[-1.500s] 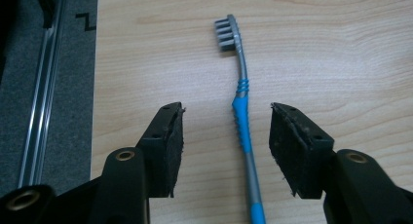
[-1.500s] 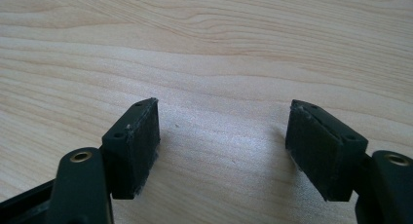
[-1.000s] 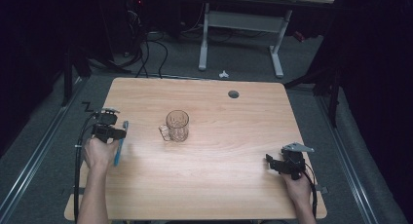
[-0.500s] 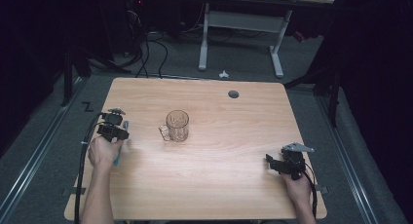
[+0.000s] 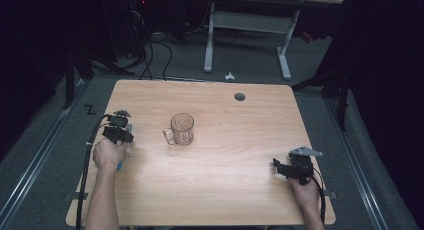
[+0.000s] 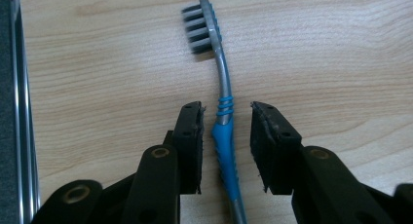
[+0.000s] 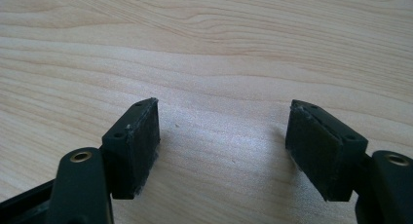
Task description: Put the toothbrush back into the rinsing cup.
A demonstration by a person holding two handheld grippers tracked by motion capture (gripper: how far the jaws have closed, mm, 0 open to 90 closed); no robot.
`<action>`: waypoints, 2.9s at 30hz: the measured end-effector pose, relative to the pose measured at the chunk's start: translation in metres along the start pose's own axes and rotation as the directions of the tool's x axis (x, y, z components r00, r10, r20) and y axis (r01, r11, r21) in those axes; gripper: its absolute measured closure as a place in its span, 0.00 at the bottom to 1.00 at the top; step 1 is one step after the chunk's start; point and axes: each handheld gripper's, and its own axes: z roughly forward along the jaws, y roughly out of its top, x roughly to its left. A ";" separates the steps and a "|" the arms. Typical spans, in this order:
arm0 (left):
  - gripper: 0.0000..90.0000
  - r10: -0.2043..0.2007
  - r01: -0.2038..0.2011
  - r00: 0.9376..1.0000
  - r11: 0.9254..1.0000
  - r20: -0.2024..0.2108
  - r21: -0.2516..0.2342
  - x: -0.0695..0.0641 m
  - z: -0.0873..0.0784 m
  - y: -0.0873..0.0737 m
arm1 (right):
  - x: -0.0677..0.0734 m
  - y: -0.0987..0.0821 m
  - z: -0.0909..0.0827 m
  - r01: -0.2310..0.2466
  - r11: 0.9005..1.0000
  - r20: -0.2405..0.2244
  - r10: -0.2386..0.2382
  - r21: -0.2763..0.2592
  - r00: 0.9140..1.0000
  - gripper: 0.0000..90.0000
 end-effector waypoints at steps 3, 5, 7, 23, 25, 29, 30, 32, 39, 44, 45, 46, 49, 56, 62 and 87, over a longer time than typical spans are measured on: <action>0.74 0.000 0.000 1.000 1.000 0.001 0.007 0.001 0.002 0.000 | 0.000 0.000 0.000 0.000 1.000 0.000 0.000 0.000 1.000 0.32; 0.78 -0.002 0.002 1.000 1.000 0.010 0.008 0.002 0.002 0.001 | 0.000 0.000 0.000 0.000 1.000 0.000 0.000 0.000 1.000 0.32; 0.79 -0.005 0.005 1.000 1.000 0.014 0.009 0.003 0.002 0.001 | 0.000 0.000 0.000 0.000 1.000 0.000 0.000 0.000 1.000 0.32; 0.87 -0.048 0.046 0.997 0.999 0.068 0.026 0.009 0.003 0.003 | 0.000 0.000 0.000 0.000 1.000 0.000 0.000 0.000 1.000 0.32; 0.87 -0.048 0.046 0.997 0.999 0.068 0.027 0.009 0.003 0.004 | 0.000 0.000 0.000 0.000 1.000 0.000 0.000 0.000 1.000 0.32; 0.87 -0.050 0.048 0.996 0.999 0.069 0.024 0.009 0.003 0.003 | 0.000 0.000 0.000 -0.001 1.000 0.000 0.001 0.000 1.000 0.32; 0.87 -0.050 0.049 0.996 0.999 0.070 0.024 0.009 0.003 0.003 | 0.000 0.000 0.000 -0.001 1.000 0.000 0.001 0.000 1.000 0.32; 0.88 -0.050 0.049 0.996 0.999 0.070 0.024 0.009 0.003 0.003 | 0.000 0.000 0.000 -0.001 1.000 0.000 0.001 0.000 1.000 0.32; 0.88 -0.044 0.042 0.997 0.999 0.059 0.030 0.010 0.002 0.002 | 0.000 0.000 0.000 -0.001 1.000 0.000 0.001 0.000 1.000 0.32; 0.88 -0.033 0.032 0.998 0.999 0.057 0.016 0.007 -0.002 0.001 | 0.000 0.000 0.000 0.000 1.000 0.001 0.000 0.000 1.000 0.32; 0.88 -0.031 0.030 0.998 1.000 0.061 0.009 0.006 -0.004 0.001 | 0.000 0.000 0.000 0.001 1.000 0.001 -0.001 -0.001 1.000 0.32; 0.88 -0.031 0.030 0.998 1.000 0.061 0.009 0.006 -0.004 0.001 | 0.000 0.000 0.000 0.001 1.000 0.001 -0.001 -0.001 1.000 0.32; 0.88 -0.026 0.026 0.998 1.000 0.063 -0.004 0.005 -0.009 0.000 | 0.000 0.000 0.000 0.001 1.000 0.000 -0.001 -0.001 1.000 0.32; 0.89 -0.015 0.018 0.997 0.999 0.081 -0.043 0.002 -0.020 -0.002 | 0.000 0.000 0.000 0.001 1.000 0.000 -0.001 -0.001 1.000 0.32; 0.89 0.002 0.006 0.995 0.997 0.099 -0.079 -0.002 -0.031 -0.005 | 0.000 0.000 0.000 0.001 1.000 0.000 -0.001 -0.001 1.000 0.32; 0.89 0.070 -0.042 0.987 0.981 0.144 -0.189 -0.020 -0.068 -0.005 | 0.000 0.000 0.000 0.001 1.000 0.000 -0.001 -0.001 1.000 0.32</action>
